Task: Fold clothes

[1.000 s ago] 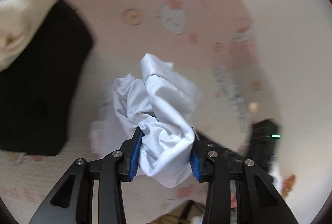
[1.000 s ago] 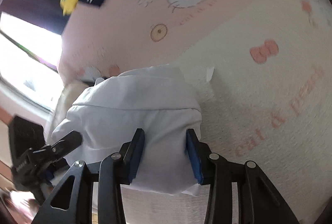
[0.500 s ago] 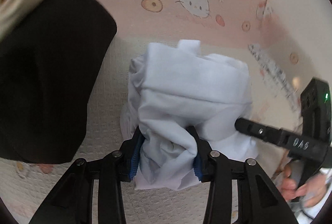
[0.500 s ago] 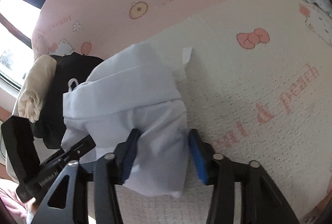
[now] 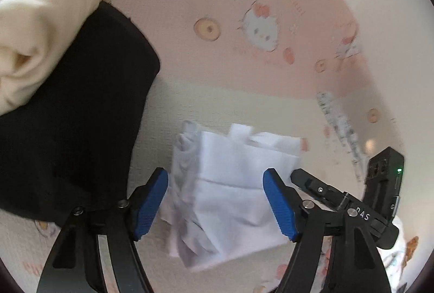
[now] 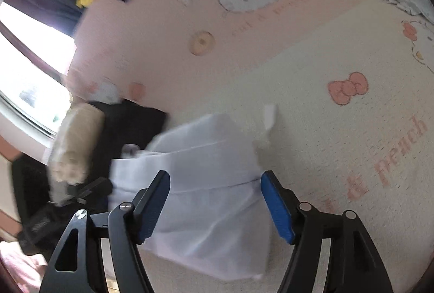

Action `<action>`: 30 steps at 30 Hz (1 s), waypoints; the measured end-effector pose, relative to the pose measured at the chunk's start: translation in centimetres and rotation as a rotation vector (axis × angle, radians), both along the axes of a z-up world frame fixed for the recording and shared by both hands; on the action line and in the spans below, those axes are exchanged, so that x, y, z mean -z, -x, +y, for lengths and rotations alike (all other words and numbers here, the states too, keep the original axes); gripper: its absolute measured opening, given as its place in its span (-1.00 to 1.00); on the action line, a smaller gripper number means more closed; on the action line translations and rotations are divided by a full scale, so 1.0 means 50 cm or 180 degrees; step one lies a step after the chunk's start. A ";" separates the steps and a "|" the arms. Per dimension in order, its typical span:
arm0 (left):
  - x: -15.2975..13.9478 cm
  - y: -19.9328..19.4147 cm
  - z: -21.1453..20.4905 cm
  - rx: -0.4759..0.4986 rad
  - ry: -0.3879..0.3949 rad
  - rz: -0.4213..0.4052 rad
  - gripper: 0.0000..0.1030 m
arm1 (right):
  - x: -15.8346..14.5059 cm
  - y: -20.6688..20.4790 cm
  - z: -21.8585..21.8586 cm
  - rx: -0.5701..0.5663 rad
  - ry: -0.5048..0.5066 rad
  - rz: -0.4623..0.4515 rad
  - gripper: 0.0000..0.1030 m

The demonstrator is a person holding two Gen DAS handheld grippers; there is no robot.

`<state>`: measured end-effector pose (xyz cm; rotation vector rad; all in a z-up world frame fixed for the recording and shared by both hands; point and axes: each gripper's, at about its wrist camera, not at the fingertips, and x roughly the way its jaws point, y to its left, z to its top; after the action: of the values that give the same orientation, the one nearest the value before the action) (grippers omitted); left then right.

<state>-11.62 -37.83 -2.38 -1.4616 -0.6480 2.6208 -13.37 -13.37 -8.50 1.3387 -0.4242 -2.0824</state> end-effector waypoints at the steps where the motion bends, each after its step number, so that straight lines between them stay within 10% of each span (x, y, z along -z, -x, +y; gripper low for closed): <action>1: 0.009 0.010 -0.002 0.0001 0.0053 -0.0045 0.38 | 0.009 0.008 -0.006 0.0004 -0.0032 -0.0027 0.13; 8: 0.055 0.004 0.004 0.0051 0.0262 -0.0092 0.31 | 0.044 0.048 -0.030 -0.0026 -0.0241 -0.0203 -0.03; 14: 0.023 -0.012 0.105 0.0271 0.1517 0.0091 0.22 | 0.048 0.058 -0.046 0.0004 -0.0451 -0.0158 -0.07; 17: 0.054 0.002 0.093 0.0274 0.1289 -0.0088 0.02 | 0.044 0.063 -0.046 -0.0010 -0.0455 -0.0134 -0.06; 21: 0.083 -0.006 -0.016 -0.0102 -0.0067 -0.0356 0.06 | 0.047 0.059 -0.014 0.0040 -0.0140 -0.0267 0.01; 24: 0.088 -0.030 -0.049 -0.0237 -0.0524 -0.0396 0.06 | 0.041 0.053 0.004 0.0126 0.0038 -0.0484 0.09; 30: 0.085 -0.087 -0.030 -0.0294 -0.0463 -0.0412 0.34 | 0.038 0.030 0.042 0.0252 0.0316 -0.0810 0.14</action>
<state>-7.25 -39.32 -6.62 -1.6028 -0.9198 2.4980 -14.86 -11.25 -10.39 1.5548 -0.6894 -1.9312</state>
